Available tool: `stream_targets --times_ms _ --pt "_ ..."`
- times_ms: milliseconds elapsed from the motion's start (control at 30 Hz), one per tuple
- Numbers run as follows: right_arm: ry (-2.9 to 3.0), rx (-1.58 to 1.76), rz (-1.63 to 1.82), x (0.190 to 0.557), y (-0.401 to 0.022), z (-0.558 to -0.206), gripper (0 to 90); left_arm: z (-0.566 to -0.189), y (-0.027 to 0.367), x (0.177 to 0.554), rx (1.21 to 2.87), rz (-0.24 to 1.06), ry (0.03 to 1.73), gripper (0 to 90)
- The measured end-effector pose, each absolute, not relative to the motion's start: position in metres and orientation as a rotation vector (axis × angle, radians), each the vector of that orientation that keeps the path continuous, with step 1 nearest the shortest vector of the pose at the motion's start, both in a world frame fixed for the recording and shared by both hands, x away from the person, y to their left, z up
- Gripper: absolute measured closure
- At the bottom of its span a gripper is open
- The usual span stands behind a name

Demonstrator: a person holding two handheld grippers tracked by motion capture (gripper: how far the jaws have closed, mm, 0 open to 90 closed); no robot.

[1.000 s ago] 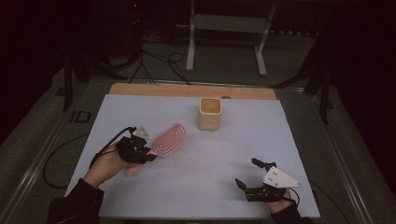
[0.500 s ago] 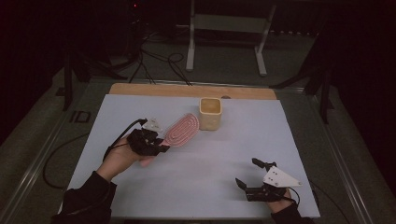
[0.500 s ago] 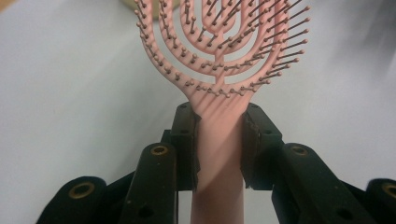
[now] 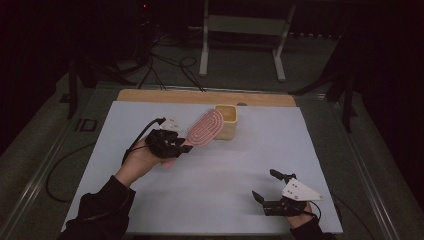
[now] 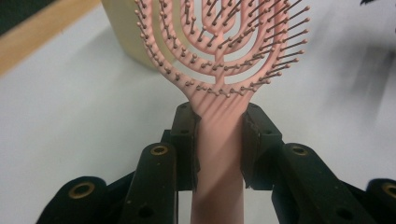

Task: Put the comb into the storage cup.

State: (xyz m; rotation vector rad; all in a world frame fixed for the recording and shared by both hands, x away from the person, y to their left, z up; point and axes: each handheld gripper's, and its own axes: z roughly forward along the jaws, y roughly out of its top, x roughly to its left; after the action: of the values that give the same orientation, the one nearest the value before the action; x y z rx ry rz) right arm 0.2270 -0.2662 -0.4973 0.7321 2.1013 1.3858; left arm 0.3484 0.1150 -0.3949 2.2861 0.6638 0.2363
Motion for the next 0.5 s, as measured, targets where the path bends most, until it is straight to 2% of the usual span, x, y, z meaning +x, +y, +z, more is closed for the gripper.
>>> stream_targets --times_ms 500 --pt "2.099 0.733 1.387 0.227 -0.267 -0.497 9.3 -0.379 0.090 0.368 2.155 0.304 0.658 70.0"
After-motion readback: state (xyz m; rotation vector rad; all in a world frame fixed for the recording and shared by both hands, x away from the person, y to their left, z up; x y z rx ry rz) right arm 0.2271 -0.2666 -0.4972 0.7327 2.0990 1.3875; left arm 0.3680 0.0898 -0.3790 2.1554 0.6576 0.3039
